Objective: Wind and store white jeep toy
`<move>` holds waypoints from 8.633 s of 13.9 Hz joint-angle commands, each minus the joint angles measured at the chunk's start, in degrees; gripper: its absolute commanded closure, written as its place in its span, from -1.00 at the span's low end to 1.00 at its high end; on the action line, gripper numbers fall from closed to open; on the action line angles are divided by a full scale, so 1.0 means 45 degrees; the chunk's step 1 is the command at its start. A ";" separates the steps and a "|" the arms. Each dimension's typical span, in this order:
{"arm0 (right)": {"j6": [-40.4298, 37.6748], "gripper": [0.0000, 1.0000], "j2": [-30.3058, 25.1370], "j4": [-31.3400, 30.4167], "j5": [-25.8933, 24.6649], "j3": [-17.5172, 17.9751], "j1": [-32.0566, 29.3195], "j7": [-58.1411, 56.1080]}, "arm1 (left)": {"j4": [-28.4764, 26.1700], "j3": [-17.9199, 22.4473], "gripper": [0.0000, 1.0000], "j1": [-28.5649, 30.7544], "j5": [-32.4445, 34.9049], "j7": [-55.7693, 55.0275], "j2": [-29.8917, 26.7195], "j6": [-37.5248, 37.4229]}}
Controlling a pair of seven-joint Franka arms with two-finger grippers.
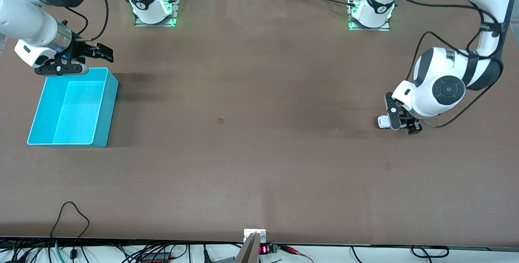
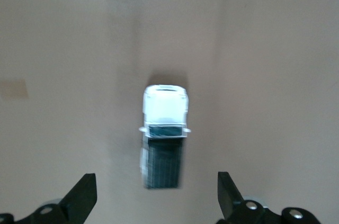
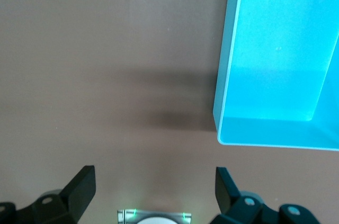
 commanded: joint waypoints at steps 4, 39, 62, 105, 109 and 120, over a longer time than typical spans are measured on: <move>0.0791 -1.00 -0.0148 -0.0131 0.0071 0.0041 0.0030 -0.0061 | -0.0195 -0.0602 -1.00 0.1408 0.0129 0.1966 0.0655 0.0695; 0.1104 -1.00 0.0654 -0.0052 0.0111 0.0021 0.0010 -0.0256 | -0.1934 -0.1642 -0.70 0.3268 -0.0536 0.2884 0.1202 0.3351; 0.1007 -1.00 0.0654 -0.0052 0.0111 0.0021 -0.0009 -0.0256 | -0.1875 -0.1603 0.40 0.3092 -0.0536 0.1985 0.1338 0.3781; 0.0909 -1.00 0.0654 -0.0052 0.0111 0.0021 0.0010 -0.0256 | -0.1368 -0.1583 0.46 0.5669 0.1749 0.3255 0.2608 0.3820; 0.0909 -1.00 0.0654 -0.0052 0.0111 0.0021 0.0030 -0.0256 | -0.1193 -0.1583 0.46 0.6099 0.1749 0.4015 0.2803 0.3820; 0.0909 -1.00 0.0653 -0.0052 0.0111 0.0040 0.0030 -0.0256 | -0.1153 -0.1505 0.45 0.6940 0.1749 0.4622 0.2999 0.3820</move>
